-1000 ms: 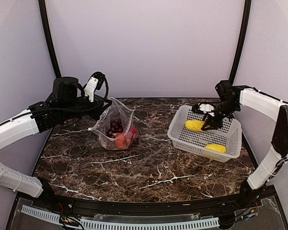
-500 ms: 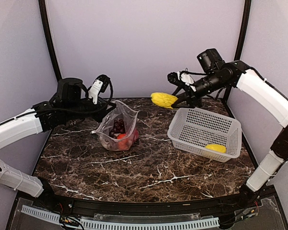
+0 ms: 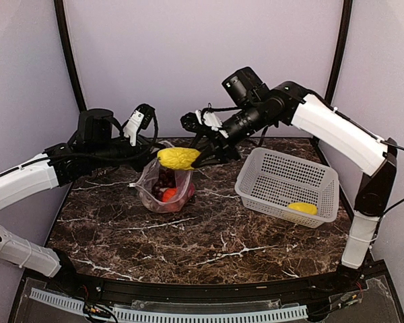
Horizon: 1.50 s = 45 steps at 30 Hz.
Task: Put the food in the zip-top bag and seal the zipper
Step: Place the fake fruit in the zipper food storage bag.
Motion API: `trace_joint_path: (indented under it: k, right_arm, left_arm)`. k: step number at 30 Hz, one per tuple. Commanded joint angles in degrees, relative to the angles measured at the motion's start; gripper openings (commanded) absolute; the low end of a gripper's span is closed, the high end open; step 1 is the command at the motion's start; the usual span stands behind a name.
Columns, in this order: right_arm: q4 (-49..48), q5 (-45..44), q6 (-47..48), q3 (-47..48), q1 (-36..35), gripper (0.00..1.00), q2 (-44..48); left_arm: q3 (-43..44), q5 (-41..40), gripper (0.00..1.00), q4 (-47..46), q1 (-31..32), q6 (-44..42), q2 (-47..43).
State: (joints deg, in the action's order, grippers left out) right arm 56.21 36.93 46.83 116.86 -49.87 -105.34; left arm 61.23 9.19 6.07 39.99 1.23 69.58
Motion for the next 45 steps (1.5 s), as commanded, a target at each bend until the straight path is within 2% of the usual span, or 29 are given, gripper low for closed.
trace_joint_path:
  k: [1,14,21,27,32,40,45]
  right_arm:
    - [-2.07,3.53,-0.87,5.19,-1.46,0.39,-3.57]
    - [-7.88,6.07,-3.4,7.07,-2.72,0.41,-11.1]
    - [-12.46,-1.08,-7.07,6.5,-4.25,0.43,-12.21]
    - [-17.18,-13.23,-11.28,5.05,-6.13,0.63,-11.83]
    - [-15.57,-12.38,-10.98,3.82,-6.94,0.66,-9.53]
    - [-6.27,-3.7,-4.21,2.37,-7.42,0.66,-5.52]
    - [-4.77,-6.91,-1.03,-0.57,-8.78,0.66,-4.94]
  left_arm:
    - [-1.16,0.05,0.01,-1.98,-0.56,-0.88,-2.61]
    - [-2.03,0.06,0.01,-2.1,-0.84,-0.88,-4.28]
    - [-2.09,0.01,0.01,-2.16,-0.79,-0.88,-4.13]
    - [-2.21,-0.34,0.01,-2.05,-0.81,-0.88,-4.02]
    - [-2.25,-0.94,0.01,-1.94,-0.85,-0.88,-3.97]
    - [-2.39,-1.39,0.01,-1.84,-0.86,-2.33,-4.01]
    - [-2.45,-1.67,0.01,-1.85,-0.8,-2.53,-3.72]
